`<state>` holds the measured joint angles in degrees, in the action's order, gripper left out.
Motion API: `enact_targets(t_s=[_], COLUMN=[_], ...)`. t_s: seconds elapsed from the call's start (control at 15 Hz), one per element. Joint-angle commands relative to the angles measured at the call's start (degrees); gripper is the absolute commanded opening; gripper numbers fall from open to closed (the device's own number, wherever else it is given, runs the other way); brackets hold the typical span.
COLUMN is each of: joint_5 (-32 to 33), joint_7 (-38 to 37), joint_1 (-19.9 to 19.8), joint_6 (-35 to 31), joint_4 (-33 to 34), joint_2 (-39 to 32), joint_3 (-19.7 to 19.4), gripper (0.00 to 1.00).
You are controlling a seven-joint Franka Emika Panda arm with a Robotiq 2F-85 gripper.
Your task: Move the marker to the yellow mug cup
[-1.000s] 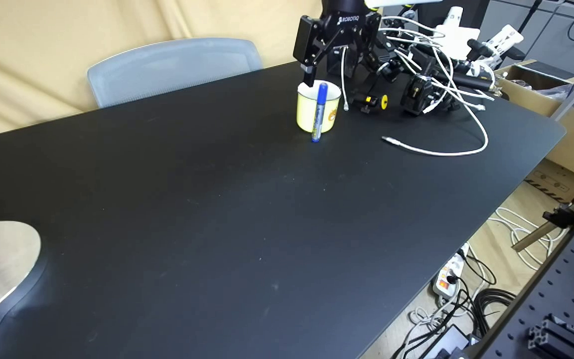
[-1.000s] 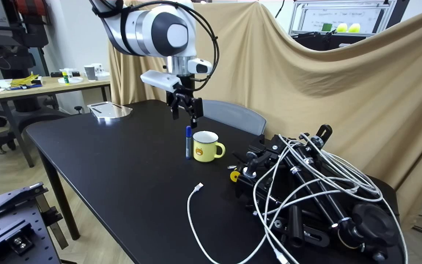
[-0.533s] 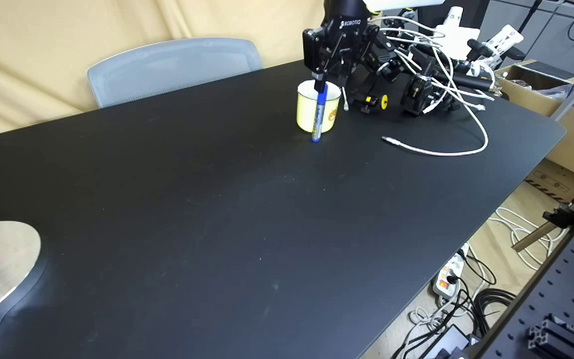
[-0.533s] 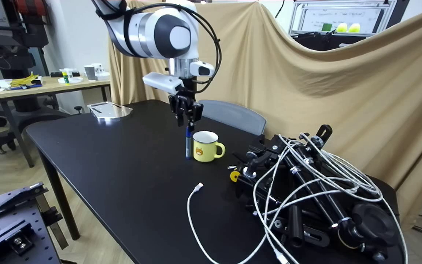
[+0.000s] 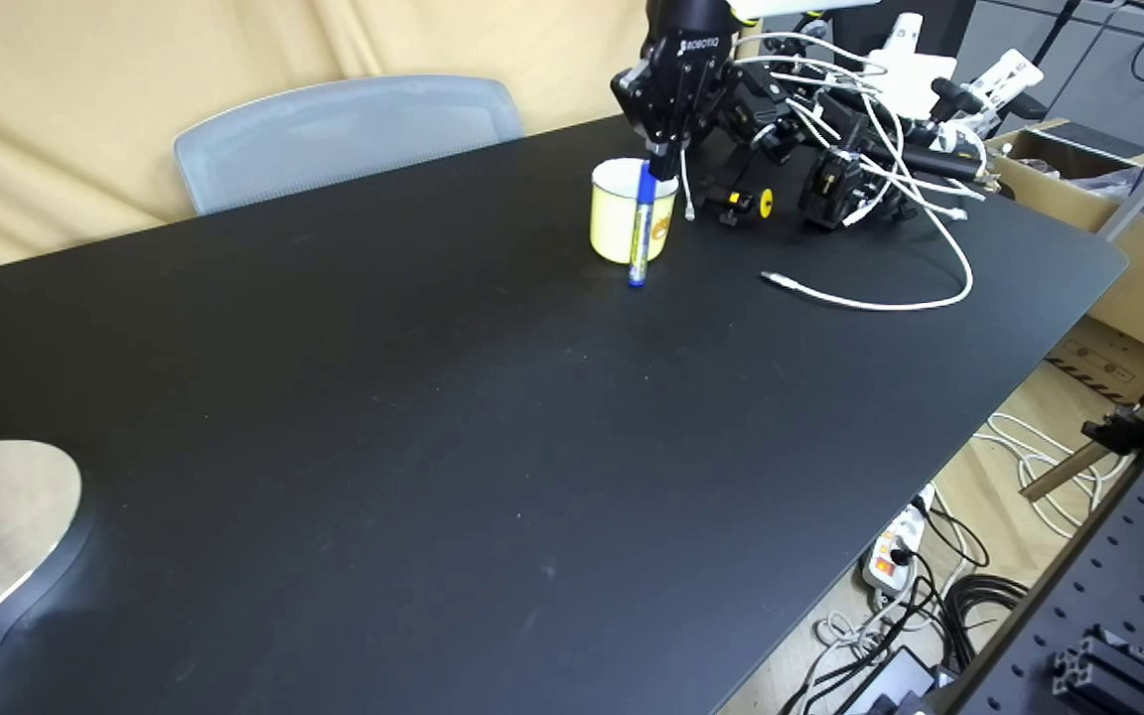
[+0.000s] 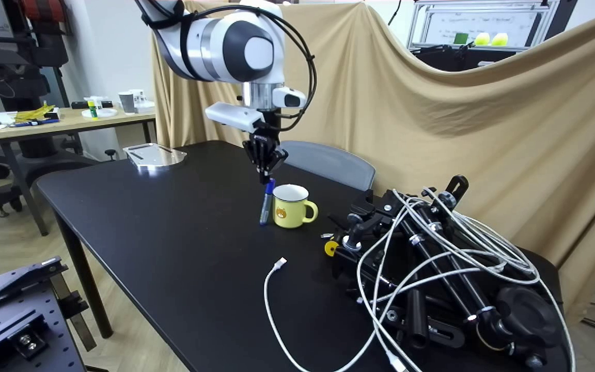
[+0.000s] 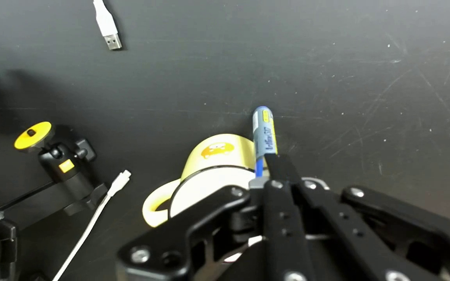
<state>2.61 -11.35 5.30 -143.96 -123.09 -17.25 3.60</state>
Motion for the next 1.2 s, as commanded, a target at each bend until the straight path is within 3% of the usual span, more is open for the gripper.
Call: enact_targets(t_s=[0.0,0.67,1.13], joint_5=[-0.7,1.2,1.0], joint_7=[2.0,5.1,5.4], joint_1=[0.3,2.2,2.2], joint_6=[1.7,1.1,0.5], joint_4=[1.6,-0.3,0.5], joint_2=[-0.2,4.4,3.2], joint_3=[-0.1,0.9,1.1], gripper=[0.0,0.0,0.01])
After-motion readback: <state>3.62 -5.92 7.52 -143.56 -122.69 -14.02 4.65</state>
